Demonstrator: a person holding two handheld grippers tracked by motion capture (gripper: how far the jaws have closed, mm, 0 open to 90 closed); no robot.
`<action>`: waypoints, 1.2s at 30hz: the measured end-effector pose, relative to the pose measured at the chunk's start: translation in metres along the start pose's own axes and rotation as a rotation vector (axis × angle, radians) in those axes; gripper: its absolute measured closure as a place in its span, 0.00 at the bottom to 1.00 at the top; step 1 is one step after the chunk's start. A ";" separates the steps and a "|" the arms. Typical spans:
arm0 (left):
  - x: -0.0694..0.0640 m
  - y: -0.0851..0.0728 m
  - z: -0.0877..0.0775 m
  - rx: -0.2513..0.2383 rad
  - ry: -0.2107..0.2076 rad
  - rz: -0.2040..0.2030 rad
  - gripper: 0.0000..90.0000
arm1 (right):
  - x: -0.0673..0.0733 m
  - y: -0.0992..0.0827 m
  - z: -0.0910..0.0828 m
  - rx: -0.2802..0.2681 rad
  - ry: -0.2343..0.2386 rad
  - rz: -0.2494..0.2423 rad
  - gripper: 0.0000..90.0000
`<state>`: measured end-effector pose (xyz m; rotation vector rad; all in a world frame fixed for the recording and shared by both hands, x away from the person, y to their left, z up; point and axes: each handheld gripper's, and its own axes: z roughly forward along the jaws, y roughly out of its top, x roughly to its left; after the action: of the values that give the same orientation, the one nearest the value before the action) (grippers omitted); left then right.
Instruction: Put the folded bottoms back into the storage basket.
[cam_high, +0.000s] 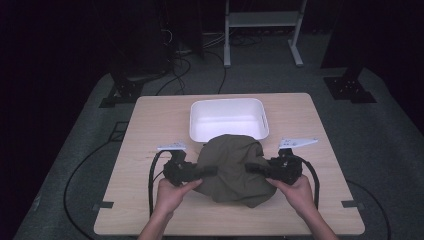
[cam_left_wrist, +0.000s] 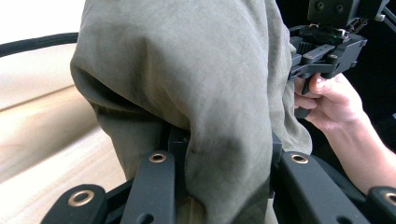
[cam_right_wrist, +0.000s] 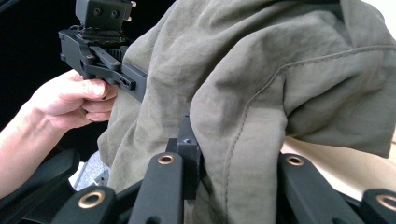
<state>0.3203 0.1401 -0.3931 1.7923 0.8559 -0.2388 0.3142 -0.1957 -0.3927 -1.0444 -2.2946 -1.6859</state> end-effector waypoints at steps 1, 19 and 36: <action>0.000 0.002 -0.001 -0.001 0.002 0.001 0.75 | 0.000 0.002 0.001 0.001 -0.001 -0.001 0.80; 0.002 0.040 -0.010 -0.032 0.023 0.010 0.76 | -0.003 0.039 0.001 -0.036 -0.010 -0.006 0.80; 0.008 0.077 -0.015 -0.044 0.048 0.012 0.76 | -0.010 0.073 0.002 -0.057 -0.033 -0.010 0.80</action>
<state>0.3728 0.1446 -0.3342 1.7674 0.8780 -0.1688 0.3645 -0.1881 -0.3395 -1.0818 -2.2879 -1.7612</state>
